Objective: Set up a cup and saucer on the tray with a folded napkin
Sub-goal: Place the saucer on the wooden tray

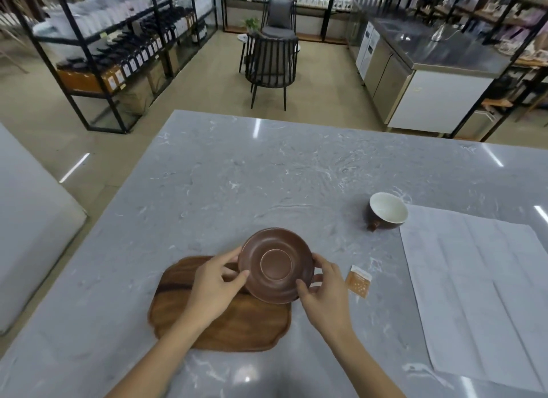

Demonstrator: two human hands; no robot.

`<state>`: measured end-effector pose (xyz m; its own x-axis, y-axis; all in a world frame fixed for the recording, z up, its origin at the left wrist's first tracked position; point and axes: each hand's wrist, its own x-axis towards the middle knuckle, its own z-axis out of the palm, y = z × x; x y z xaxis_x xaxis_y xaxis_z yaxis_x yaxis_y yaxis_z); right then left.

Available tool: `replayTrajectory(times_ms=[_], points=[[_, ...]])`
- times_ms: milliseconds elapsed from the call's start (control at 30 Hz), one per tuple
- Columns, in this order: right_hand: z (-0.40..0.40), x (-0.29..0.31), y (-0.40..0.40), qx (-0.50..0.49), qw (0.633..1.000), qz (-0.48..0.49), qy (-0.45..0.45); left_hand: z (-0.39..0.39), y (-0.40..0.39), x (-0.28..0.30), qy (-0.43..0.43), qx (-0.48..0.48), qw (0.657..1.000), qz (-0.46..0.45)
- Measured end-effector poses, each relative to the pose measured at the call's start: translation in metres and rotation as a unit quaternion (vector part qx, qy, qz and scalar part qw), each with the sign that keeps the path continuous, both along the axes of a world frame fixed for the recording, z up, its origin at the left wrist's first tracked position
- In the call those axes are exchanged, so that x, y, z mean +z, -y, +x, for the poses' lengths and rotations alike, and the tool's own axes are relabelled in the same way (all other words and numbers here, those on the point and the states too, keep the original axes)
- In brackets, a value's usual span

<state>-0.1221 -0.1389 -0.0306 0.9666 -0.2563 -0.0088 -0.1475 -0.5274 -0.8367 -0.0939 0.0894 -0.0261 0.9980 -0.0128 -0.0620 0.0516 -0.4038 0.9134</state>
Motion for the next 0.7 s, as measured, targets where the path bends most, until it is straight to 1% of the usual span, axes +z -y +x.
replayTrajectory(times_ms=[433, 700], points=[[-0.038, -0.016, -0.071, 0.018, 0.999, -0.011, -0.028, -0.040, -0.063, -0.019, -0.021, 0.027, 0.998, 0.049], [-0.050, -0.021, -0.092, 0.003, 0.999, -0.002, -0.044, -0.045, -0.082, -0.030, -0.030, 0.013, 0.999, 0.043]])
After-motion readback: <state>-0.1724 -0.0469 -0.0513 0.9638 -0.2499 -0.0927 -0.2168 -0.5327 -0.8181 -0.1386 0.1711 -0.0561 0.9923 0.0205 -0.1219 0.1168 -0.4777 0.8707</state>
